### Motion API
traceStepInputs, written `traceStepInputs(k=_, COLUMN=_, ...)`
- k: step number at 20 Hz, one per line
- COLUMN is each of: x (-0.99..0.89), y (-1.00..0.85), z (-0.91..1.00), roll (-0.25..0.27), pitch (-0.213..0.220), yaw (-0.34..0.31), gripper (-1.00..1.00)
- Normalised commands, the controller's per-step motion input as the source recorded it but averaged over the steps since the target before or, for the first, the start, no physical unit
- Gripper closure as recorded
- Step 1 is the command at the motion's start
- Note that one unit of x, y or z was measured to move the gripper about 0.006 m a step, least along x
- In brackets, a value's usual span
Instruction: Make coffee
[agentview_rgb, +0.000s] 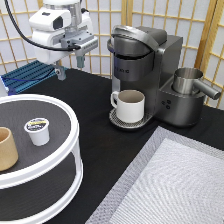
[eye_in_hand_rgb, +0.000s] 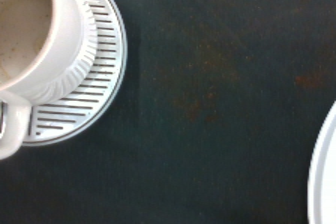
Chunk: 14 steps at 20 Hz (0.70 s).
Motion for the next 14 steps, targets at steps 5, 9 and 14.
traceStepInputs(k=5, x=0.82, y=-0.14, z=0.83, roll=0.173, pitch=0.147, yaw=0.008, gripper=-1.00)
traceStepInputs(k=9, x=0.89, y=-0.06, z=0.80, roll=0.128, pitch=0.133, yaw=-0.017, gripper=-1.00)
traceStepInputs(k=14, x=0.86, y=0.00, z=0.65, roll=0.102, pitch=0.089, yaw=-0.071, gripper=-1.00)
